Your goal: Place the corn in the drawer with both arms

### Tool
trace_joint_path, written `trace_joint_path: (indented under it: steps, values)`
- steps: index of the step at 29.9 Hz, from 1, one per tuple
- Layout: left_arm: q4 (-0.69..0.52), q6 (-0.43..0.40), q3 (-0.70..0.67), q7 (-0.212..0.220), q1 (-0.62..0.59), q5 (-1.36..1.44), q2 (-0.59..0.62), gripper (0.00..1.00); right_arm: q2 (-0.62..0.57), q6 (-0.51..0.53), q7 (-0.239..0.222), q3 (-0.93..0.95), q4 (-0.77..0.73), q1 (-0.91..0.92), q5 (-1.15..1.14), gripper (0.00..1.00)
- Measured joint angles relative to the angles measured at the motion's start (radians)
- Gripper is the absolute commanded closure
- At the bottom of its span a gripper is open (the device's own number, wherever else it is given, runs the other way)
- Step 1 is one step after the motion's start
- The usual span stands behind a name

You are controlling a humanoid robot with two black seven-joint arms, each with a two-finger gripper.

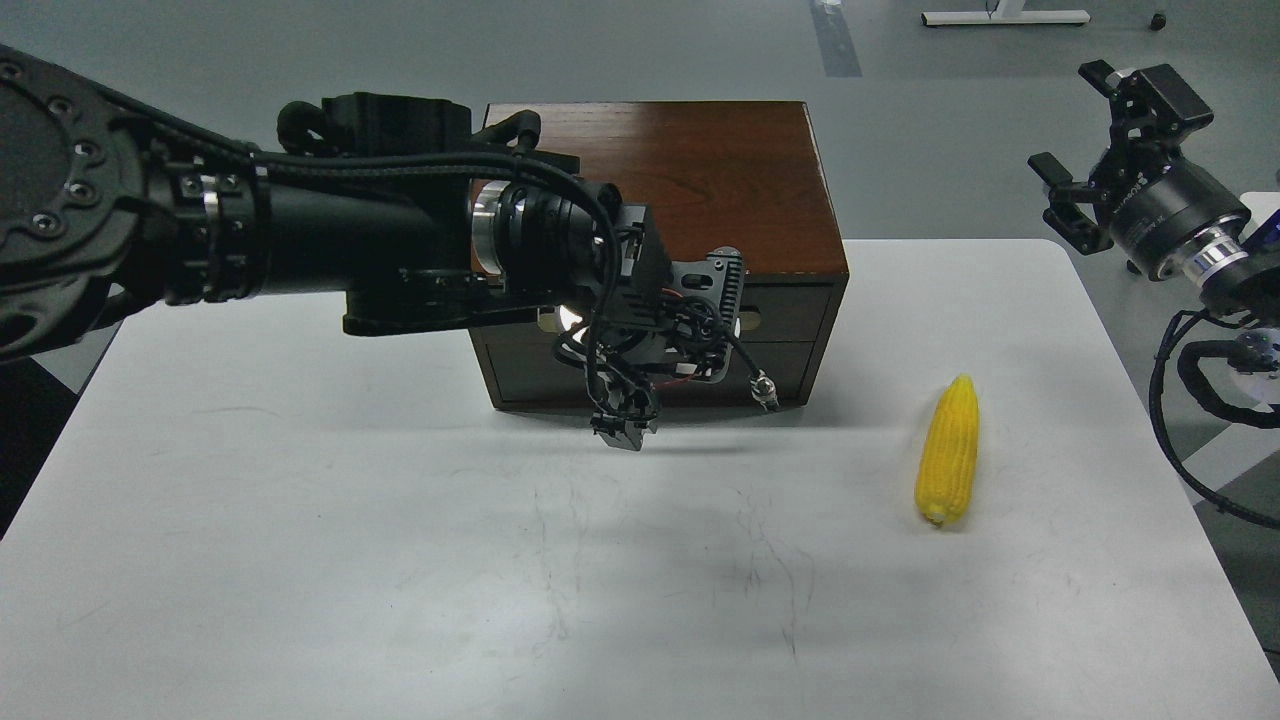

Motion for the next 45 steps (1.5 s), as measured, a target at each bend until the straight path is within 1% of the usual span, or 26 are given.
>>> trace_joint_path:
  steps: [24, 34, 45]
  values:
    - [-0.018, 0.0, -0.003, 0.0, -0.003, -0.034, -0.012, 0.04, 0.0, -0.002, 0.0, 0.011, -0.002, -0.003, 0.0, 0.0]
    - [-0.12, 0.0, -0.005, 0.0, -0.019, -0.066, 0.006, 0.04, 0.0, -0.002, 0.003, 0.012, -0.002, -0.003, 0.0, 0.0]
    - [-0.164, 0.0, -0.013, 0.0, -0.032, -0.119, 0.01, 0.04, 0.0, -0.002, 0.003, 0.012, -0.002, -0.004, 0.0, 0.0]
